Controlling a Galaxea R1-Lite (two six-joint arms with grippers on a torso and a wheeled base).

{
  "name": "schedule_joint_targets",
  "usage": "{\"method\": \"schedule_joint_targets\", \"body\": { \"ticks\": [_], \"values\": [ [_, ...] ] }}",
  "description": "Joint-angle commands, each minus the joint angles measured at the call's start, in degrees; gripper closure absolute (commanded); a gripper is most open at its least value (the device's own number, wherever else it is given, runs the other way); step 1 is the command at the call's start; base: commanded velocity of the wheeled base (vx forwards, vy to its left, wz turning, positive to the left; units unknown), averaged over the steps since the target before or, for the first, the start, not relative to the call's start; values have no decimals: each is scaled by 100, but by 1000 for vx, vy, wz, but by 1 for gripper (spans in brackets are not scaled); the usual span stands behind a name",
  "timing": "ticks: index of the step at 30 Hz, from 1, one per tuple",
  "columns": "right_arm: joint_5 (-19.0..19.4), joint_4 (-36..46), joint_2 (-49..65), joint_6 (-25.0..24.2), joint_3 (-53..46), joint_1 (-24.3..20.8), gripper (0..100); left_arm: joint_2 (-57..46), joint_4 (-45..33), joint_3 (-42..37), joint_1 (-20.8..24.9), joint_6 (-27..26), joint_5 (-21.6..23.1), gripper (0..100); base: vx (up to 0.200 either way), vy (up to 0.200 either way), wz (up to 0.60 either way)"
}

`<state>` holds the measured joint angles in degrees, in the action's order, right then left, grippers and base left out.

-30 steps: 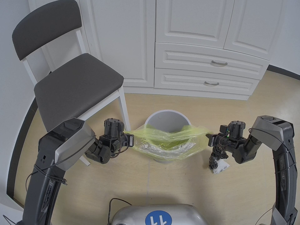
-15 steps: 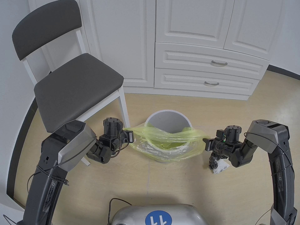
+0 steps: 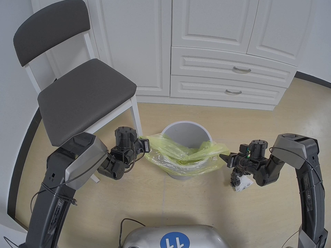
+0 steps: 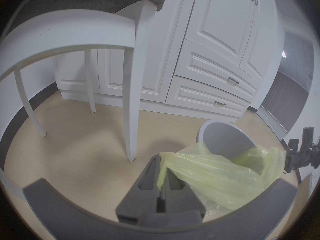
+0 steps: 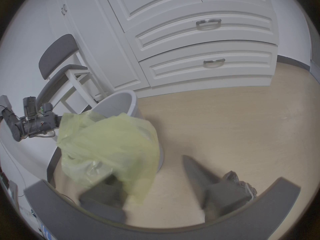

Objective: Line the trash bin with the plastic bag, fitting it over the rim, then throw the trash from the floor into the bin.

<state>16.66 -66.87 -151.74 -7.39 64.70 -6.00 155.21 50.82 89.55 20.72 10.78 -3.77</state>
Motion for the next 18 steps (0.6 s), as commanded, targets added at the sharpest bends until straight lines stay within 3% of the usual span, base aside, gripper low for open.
{"method": "schedule_joint_targets", "body": {
  "ticks": [1, 2, 3, 6, 18],
  "values": [
    [496, 24, 452, 124, -528, 257, 0, 9, 7, 54, 2, 12, -1, 100, 0, 0, 0],
    [1005, 60, 698, 343, -827, 468, 0, 9, 7, 54, 2, 30, -1, 100, 0, 0, 0],
    [1243, 68, 795, 484, -950, 582, 0, 9, 7, 54, 2, 39, -1, 100, 0, 0, 0],
    [1673, 68, 927, 791, -1152, 846, 0, 18, 7, 89, 2, 47, -1, 100, 0, 0, 0],
    [2192, -37, 979, 835, -1161, 1057, 0, 53, -20, 203, -7, 170, -36, 100, 0, 0, 0]
  ]
}}
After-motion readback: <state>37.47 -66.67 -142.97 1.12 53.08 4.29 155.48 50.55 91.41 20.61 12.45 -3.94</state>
